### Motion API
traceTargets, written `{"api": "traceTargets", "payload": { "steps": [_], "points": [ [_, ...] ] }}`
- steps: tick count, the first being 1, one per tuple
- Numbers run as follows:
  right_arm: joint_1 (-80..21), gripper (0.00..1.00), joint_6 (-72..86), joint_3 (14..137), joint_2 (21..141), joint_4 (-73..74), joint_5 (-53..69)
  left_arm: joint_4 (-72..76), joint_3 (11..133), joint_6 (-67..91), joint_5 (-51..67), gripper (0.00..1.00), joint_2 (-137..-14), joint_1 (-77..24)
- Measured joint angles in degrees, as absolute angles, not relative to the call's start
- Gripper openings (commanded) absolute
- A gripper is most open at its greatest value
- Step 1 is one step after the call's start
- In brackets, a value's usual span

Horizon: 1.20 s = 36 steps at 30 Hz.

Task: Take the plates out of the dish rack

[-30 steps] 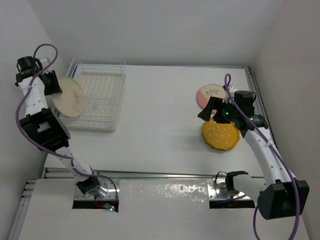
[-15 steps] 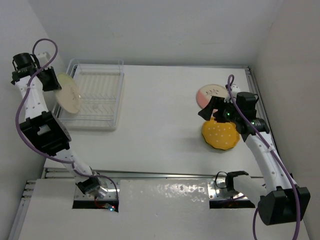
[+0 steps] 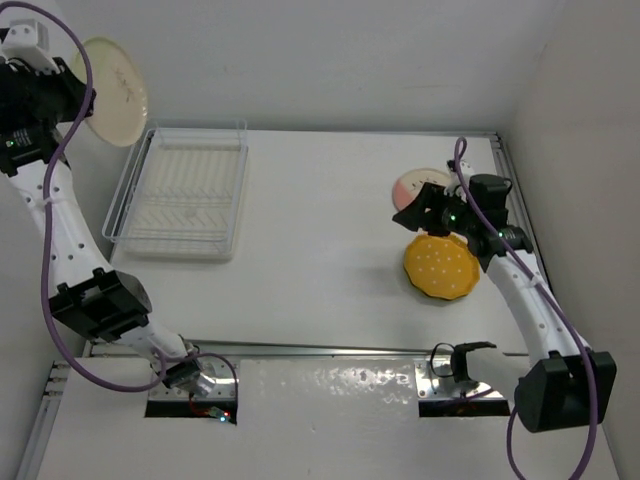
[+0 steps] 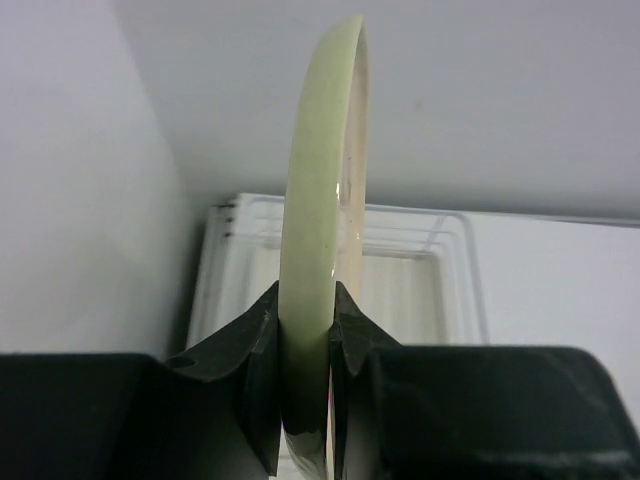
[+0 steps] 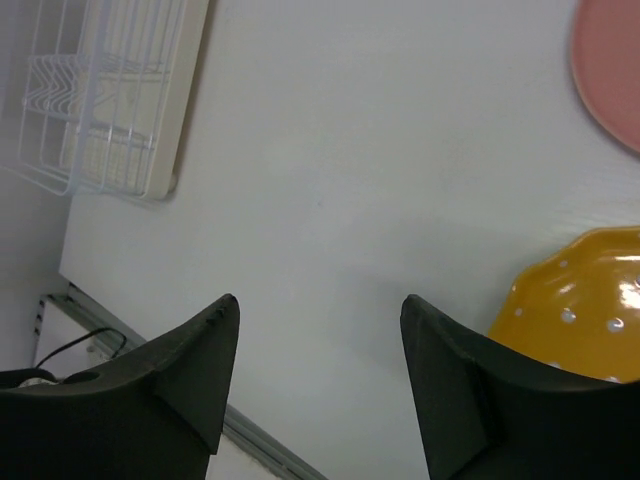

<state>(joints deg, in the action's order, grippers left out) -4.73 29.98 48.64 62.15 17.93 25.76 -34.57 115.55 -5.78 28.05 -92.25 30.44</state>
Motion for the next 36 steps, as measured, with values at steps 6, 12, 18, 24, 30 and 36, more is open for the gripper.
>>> {"api": "traceTargets", "payload": {
  "steps": [6,12,18,24,30,36],
  "points": [
    [-12.03,0.87,30.85,63.18,75.00,17.56,27.49,-35.00,111.61,-2.50,34.61,0.00,-92.27,16.97],
    [-17.74,0.99,32.62,75.18,86.59,8.97,31.81,-38.87,103.07,-1.85,47.68,0.00,-94.52,0.34],
    [-19.90,0.96,31.31,77.38,92.36,5.30,34.22,-40.97,101.01,-4.10,55.31,0.00,-94.59,-2.26],
    [-21.54,0.62,31.27,77.14,93.65,0.86,35.59,-39.66,99.24,-6.24,61.21,0.00,-94.19,-4.67],
    [-20.86,0.04,35.77,73.82,93.95,-7.14,41.06,-36.99,96.03,-5.78,64.62,0.00,-94.13,-5.85],
    [-20.71,0.00,39.86,69.43,93.36,-16.97,46.50,-35.68,95.13,-2.63,67.31,0.15,-94.13,-4.21]
  ]
}}
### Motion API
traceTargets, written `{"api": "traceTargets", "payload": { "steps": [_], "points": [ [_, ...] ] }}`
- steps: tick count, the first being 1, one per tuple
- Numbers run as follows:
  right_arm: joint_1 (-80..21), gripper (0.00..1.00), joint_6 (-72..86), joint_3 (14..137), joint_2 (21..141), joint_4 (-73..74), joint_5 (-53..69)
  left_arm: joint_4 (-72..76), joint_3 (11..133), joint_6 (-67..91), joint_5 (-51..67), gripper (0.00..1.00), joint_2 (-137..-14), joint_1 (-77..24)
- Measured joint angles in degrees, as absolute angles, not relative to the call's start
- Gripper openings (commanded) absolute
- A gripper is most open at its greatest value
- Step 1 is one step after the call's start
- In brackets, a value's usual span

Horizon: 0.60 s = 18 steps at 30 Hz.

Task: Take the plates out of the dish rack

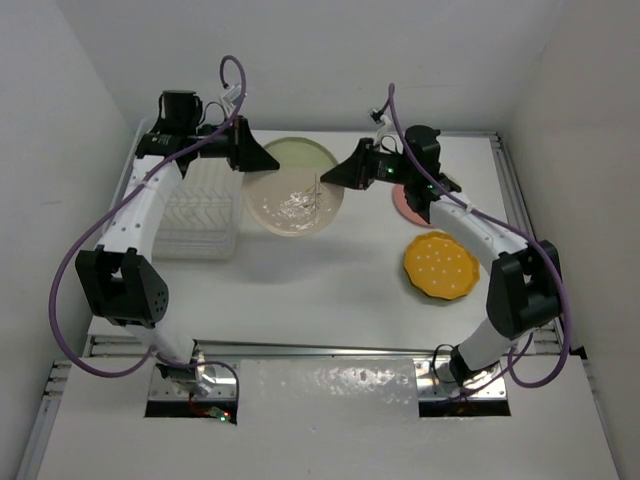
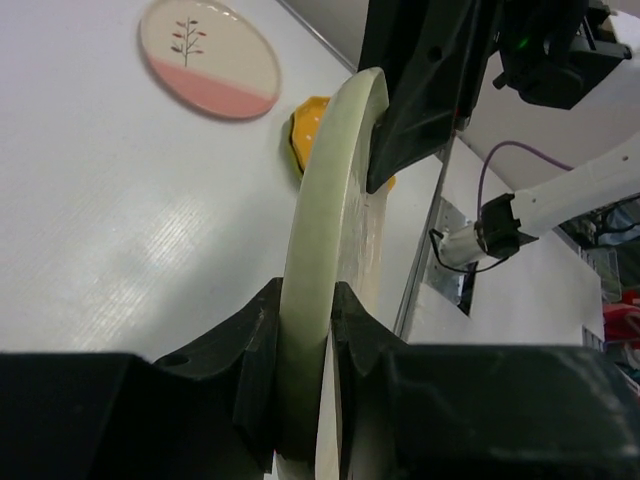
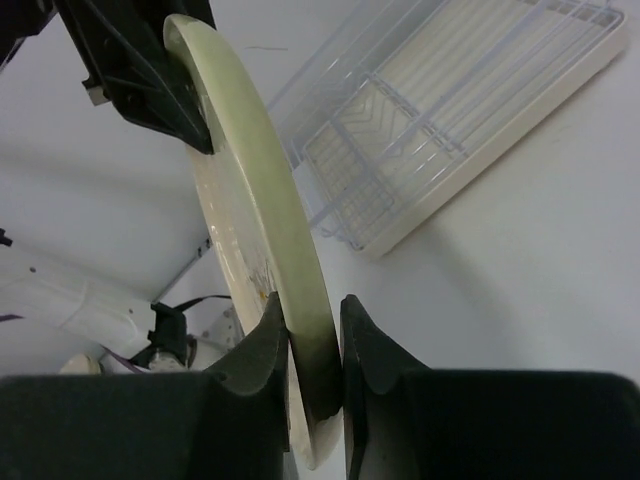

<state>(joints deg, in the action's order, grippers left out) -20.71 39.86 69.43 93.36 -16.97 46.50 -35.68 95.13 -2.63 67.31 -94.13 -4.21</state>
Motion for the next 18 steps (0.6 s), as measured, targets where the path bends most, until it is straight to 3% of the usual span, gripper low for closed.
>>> {"api": "traceTargets", "payload": {
  "steps": [2,3,6,18],
  "points": [
    [-20.64,0.00,42.41,67.79,93.14,-19.11,45.89,-35.68,95.13,-2.48,66.08,0.31,-94.11,-4.56],
    [-20.67,0.00,44.10,67.16,93.10,-19.84,45.58,-35.51,95.13,-2.39,64.29,0.44,-94.11,-4.80],
    [-21.41,0.00,48.71,65.39,93.03,-21.98,43.77,-34.52,95.11,-1.67,57.17,0.58,-94.11,-5.56],
    [-15.46,0.00,64.49,54.39,93.03,-26.61,34.74,-37.06,100.44,-1.56,29.02,0.71,-93.95,-6.02]
  ]
}}
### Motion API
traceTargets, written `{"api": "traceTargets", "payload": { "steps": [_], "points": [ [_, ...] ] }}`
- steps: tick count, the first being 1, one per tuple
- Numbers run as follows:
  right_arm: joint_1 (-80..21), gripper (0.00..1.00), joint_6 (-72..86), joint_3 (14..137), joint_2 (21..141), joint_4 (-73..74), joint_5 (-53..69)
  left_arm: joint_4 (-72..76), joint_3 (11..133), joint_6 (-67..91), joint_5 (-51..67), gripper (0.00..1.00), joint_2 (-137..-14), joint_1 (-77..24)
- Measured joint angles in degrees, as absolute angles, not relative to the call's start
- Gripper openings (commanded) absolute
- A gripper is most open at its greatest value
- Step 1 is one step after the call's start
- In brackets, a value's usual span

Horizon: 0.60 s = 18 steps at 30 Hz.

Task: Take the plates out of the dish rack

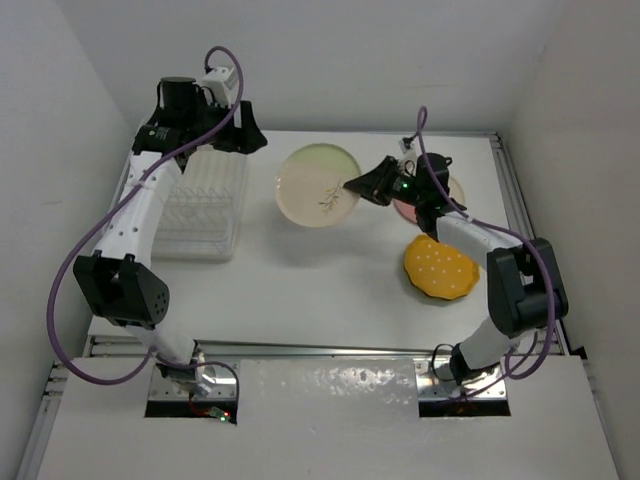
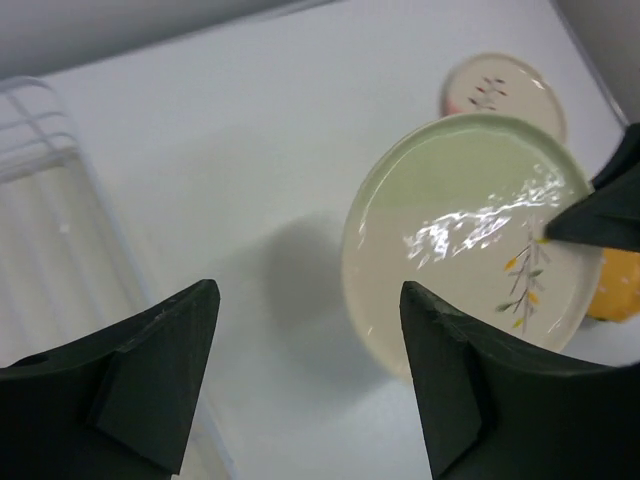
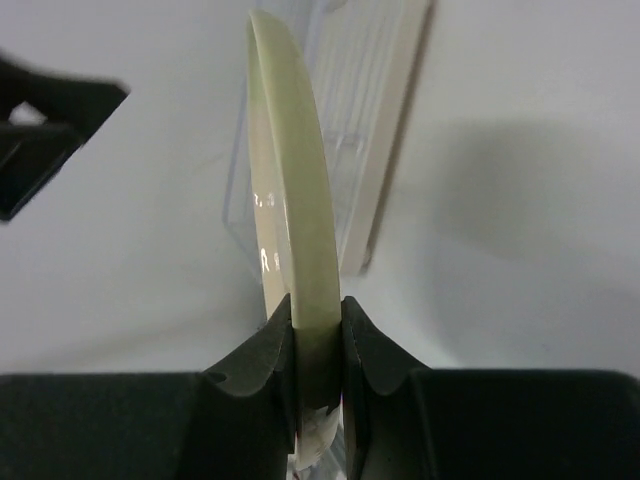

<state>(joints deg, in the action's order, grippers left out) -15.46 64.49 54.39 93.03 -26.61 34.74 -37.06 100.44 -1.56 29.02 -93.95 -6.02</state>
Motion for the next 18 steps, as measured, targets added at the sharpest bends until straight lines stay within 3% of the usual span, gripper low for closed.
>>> {"api": "traceTargets", "payload": {
  "steps": [8,18],
  "points": [
    [-0.23,0.00,71.31,45.71,93.06,-28.29,20.67,-40.62,102.78,-6.94,13.65,0.71,-90.65,-6.02],
    [9.34,0.00,77.76,40.10,94.48,-35.75,13.34,-43.46,98.70,-10.37,7.99,0.71,-87.64,-5.48]
  ]
}}
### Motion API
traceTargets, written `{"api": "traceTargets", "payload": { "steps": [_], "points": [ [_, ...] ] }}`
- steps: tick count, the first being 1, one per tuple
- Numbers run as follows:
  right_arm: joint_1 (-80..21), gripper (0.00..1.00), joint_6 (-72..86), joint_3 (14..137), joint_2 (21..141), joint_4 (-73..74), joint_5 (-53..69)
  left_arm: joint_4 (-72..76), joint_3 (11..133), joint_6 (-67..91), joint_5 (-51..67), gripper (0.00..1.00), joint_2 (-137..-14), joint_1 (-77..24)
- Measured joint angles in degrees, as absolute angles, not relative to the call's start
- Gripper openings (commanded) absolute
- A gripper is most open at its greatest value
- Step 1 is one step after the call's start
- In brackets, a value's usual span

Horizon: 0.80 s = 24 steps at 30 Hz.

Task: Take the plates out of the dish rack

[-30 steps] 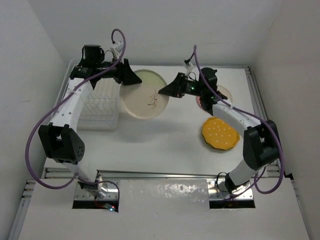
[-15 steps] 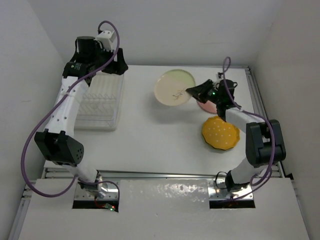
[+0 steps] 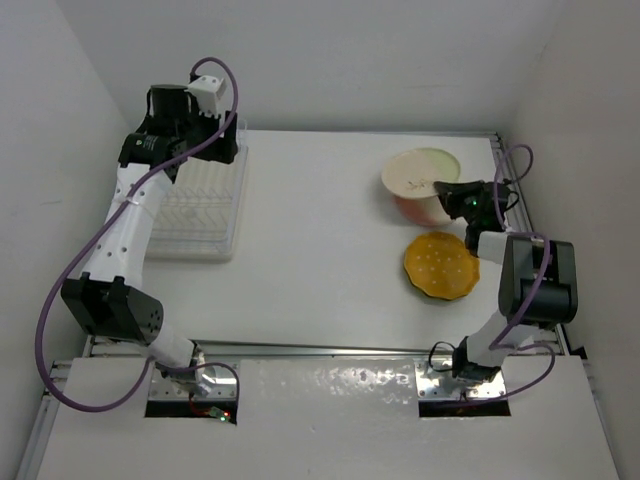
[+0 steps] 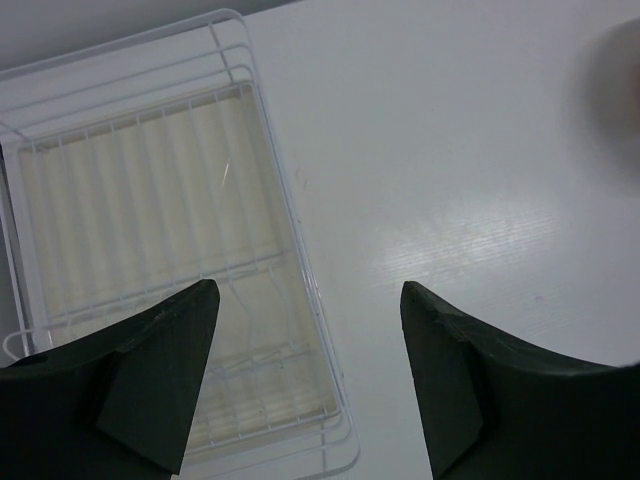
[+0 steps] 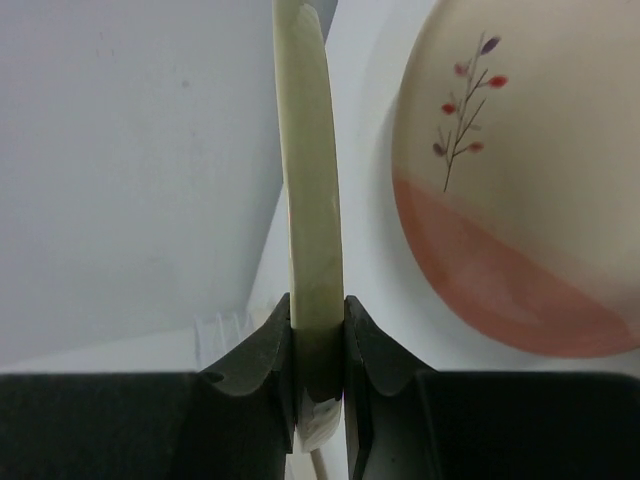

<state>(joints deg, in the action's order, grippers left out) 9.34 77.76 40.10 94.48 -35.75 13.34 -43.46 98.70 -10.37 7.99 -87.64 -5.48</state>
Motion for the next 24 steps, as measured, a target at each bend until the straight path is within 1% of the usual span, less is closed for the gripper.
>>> {"api": "traceTargets", "payload": {
  "steps": [6,13,24],
  "points": [
    [14.33,0.00,84.90,36.97,99.11,-43.16,12.93,-43.79,98.54,-10.76,7.88,0.71,-87.66,-4.58],
    [15.03,0.00,86.67,36.71,101.19,-43.64,13.23,-43.77,98.54,-10.72,8.91,0.71,-88.20,-2.52],
    [14.70,0.00,83.53,36.14,101.01,-40.86,14.50,-43.77,98.54,-10.74,9.37,0.71,-88.53,-2.02]
  ]
}}
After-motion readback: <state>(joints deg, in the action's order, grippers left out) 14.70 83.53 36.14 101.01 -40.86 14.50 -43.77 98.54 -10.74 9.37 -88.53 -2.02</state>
